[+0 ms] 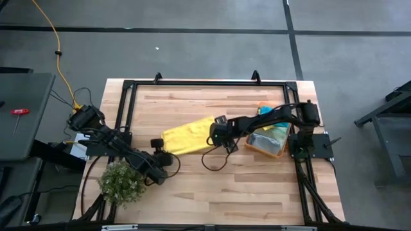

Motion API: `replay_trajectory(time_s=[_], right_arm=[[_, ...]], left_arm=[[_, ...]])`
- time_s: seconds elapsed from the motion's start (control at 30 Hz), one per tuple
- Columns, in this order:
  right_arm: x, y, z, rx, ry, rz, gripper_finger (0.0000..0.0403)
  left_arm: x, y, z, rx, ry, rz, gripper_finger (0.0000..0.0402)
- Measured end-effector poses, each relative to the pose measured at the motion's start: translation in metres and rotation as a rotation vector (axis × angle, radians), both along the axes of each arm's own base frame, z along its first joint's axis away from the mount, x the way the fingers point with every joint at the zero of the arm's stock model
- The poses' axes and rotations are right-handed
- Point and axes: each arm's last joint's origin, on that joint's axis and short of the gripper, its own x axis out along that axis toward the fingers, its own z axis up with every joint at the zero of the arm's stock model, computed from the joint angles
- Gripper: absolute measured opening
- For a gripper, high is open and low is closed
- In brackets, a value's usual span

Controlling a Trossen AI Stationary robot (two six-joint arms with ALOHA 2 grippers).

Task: Fold microfiber towels
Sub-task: Fold the yellow microfiber cloth

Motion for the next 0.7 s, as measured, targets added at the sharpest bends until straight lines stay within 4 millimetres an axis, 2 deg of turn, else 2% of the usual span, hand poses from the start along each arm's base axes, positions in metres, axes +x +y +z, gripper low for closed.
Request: replay_trajectory(time_s=[0.23, 0.47, 0.6, 0.7], right_arm=[[-0.001, 0.026, 0.001, 0.062, -0.010, 0.000, 0.0226], [-0.001, 0.055, 0.002, 0.122, -0.043, 0.014, 0.0226], [-0.004, 0.064, 0.005, 0.161, -0.030, -0.024, 0.0226], [-0.001, 0.065, 0.017, 0.183, -0.027, -0.075, 0.0226]], left_arm=[[-0.004, 0.012, 0.000, 0.068, 0.068, 0.035, 0.0002], [-0.003, 0.013, 0.000, 0.065, 0.063, 0.044, 0.0001], [-0.003, 0.013, 0.000, 0.062, 0.059, 0.044, 0.0001], [-0.003, 0.013, 0.000, 0.061, 0.058, 0.044, 0.0001]])
